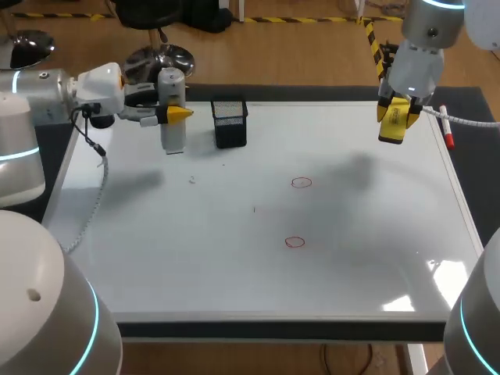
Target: Pick up the inspection probe, press it on each red-marked spot on the whiteboard one by one, put down the probe, pick up the eraser, and wipe off all the red marks.
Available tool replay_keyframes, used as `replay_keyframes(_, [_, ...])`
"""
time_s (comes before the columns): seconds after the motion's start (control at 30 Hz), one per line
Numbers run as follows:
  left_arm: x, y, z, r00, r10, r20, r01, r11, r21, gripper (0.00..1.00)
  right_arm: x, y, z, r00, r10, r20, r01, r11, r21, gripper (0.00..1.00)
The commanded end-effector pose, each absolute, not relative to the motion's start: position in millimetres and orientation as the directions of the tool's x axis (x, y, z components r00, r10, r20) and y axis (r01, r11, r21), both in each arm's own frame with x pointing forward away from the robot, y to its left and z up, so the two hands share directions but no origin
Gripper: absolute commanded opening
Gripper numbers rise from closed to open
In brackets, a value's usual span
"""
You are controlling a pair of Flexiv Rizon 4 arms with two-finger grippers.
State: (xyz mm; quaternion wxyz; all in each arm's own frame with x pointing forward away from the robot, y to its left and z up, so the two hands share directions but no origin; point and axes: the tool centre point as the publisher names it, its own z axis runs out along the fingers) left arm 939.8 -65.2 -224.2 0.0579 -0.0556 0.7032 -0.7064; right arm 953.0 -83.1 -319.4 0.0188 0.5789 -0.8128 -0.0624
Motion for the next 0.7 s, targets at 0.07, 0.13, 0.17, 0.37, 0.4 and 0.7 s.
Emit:
replay_keyframes(0.07, [935.0, -60.2, -224.9, -0.972, -0.236, -0.001, 0.005, -0.019, -1.0, 0.0, 952.6, -84.2, -318.4, -0.327, -0.944, -0.041, -0.94, 0.32, 0.121, 0.0])
replay_keyframes(0.13, [934.7, -59.5, -225.5, -0.97, -0.242, 0.001, 0.005, -0.024, -1.0, 0.0, 952.6, -84.2, -318.4, -0.327, -0.944, -0.041, -0.94, 0.32, 0.121, 0.0])
replay_keyframes(0.17, [934.6, -59.4, -225.7, -0.97, -0.243, 0.001, 0.005, -0.026, -1.0, 0.0, 952.6, -84.2, -318.4, -0.327, -0.944, -0.041, -0.94, 0.32, 0.121, 0.0])
replay_keyframes(0.37, [933.5, -62.1, -226.8, -0.969, -0.245, 0.003, 0.006, -0.034, -0.999, 0.0, 952.6, -84.2, -318.4, -0.327, -0.944, -0.041, -0.94, 0.32, 0.121, 0.0])
replay_keyframes(0.4, [933.3, -62.4, -226.8, -0.967, -0.254, 0.003, 0.006, -0.037, -0.999, 0.0, 952.6, -84.2, -318.4, -0.327, -0.944, -0.041, -0.94, 0.32, 0.121, 0.0])
replay_keyframes(0.7, [933.3, -62.4, -226.8, -0.967, -0.254, 0.003, 0.006, -0.037, -0.999, 0.0, 952.6, -84.2, -318.4, -0.327, -0.944, -0.041, -0.94, 0.32, 0.121, 0.0])
